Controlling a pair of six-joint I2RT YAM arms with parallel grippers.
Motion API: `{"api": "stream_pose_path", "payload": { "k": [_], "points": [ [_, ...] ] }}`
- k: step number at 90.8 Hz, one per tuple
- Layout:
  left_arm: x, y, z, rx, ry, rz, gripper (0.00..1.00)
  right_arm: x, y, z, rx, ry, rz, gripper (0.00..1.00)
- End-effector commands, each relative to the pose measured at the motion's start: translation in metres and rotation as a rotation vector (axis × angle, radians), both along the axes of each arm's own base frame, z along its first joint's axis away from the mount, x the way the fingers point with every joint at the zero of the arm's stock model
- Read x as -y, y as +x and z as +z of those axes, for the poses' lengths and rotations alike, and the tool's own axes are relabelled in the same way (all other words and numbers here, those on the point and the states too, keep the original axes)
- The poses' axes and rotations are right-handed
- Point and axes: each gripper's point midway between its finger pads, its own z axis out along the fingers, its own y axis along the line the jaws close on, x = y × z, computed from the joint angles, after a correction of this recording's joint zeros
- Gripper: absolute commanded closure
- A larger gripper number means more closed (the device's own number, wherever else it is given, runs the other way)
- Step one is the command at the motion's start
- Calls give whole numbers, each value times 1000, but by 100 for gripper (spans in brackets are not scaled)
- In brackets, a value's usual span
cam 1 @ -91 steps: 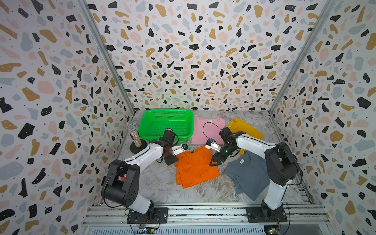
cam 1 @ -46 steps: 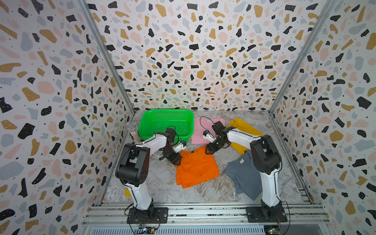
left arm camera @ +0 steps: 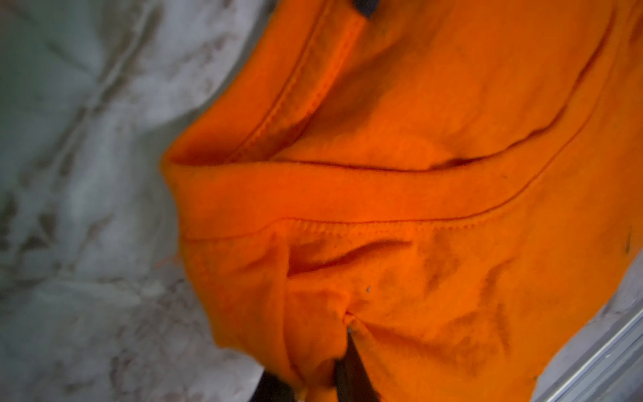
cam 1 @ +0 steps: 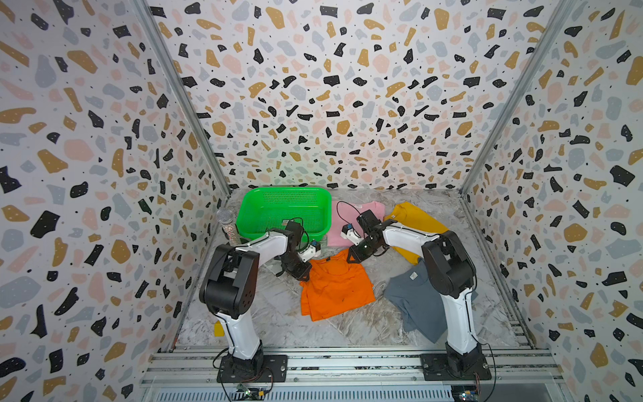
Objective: Put the folded t-shirts into the basket
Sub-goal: Pick up the T-shirt from the center of the board, then place the T-shirt in the bin.
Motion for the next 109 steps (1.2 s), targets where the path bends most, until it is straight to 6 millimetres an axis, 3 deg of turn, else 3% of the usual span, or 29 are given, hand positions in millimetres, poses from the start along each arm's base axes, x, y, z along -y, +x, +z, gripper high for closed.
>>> {"api": "stream_pose_path", "payload": {
  "k": [1, 10, 40, 60, 85, 109],
  "points": [
    [3, 10, 13, 70, -43, 10, 100, -10, -1, 32, 54, 80, 24, 93],
    [0, 13, 35, 129, -82, 3, 100, -8, -5, 59, 127, 125, 41, 100],
    [-21, 12, 117, 326, -85, -45, 100, -10, -17, 147, 269, 293, 18, 100],
    [-50, 24, 185, 429, -8, -13, 100, -30, -19, 203, 323, 344, 10, 100],
    [-112, 65, 231, 459, 130, 87, 100, -61, 3, 232, 333, 318, -12, 100],
    [-157, 114, 248, 513, 221, 186, 100, -96, 40, 238, 410, 303, 66, 100]
  ]
}}
